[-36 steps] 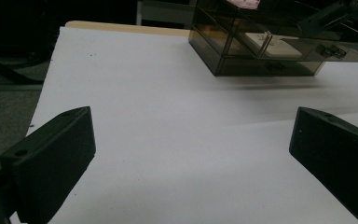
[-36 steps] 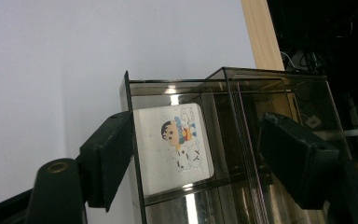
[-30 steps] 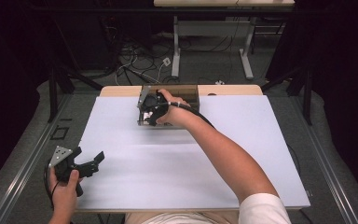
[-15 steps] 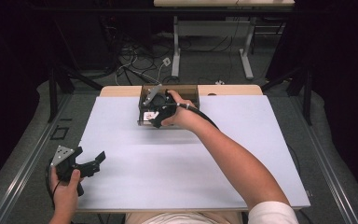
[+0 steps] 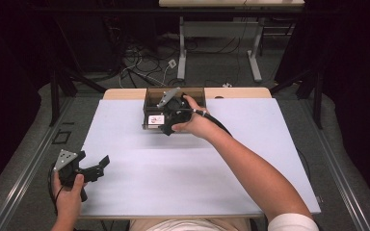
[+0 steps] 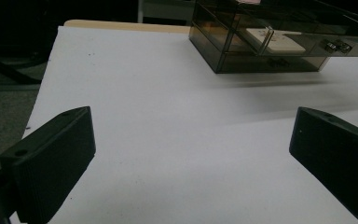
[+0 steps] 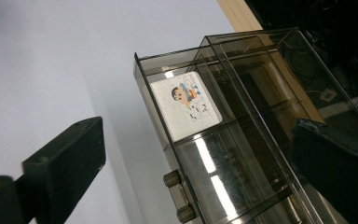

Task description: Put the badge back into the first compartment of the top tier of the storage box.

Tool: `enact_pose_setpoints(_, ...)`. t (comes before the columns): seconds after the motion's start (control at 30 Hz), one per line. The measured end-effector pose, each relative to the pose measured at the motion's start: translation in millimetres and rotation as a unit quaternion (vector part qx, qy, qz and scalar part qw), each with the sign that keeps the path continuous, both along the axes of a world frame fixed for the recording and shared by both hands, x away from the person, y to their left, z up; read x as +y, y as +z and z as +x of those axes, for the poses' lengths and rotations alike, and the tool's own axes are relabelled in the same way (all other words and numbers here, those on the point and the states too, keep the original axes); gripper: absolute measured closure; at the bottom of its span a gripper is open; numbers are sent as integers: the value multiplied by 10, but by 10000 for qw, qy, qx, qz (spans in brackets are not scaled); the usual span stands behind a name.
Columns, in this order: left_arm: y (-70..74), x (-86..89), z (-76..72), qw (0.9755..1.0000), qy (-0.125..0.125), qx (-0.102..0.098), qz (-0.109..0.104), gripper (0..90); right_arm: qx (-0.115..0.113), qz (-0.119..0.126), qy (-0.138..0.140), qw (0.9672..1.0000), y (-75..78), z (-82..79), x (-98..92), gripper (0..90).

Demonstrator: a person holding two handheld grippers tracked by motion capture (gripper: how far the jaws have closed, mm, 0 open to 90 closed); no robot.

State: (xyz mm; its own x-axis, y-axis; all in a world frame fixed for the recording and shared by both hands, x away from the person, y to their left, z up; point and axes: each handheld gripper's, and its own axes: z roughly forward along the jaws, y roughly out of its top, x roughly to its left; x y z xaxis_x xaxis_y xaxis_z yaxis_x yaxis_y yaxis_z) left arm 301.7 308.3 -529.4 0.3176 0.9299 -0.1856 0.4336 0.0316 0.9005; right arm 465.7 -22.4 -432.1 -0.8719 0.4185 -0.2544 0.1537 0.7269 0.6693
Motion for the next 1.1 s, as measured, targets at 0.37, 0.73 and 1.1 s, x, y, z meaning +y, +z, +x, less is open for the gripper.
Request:
enact_pose_setpoints(0.37, 8, -17, -2, 10000, -17, -17, 3, 4, 133, 437, -244, 9987, -12, -136, -264, 0)
enact_pose_setpoints(0.73, 4, -28, 10, 10000, -46, -2, 21, 4, 62, 803, -608, 9949, -108, -298, -599, 0)
enact_pose_setpoints(1.1, 6, -41, 12, 10000, -49, -6, 49, 4, 74, 1125, -1097, 9876, -232, -418, -983, 0)
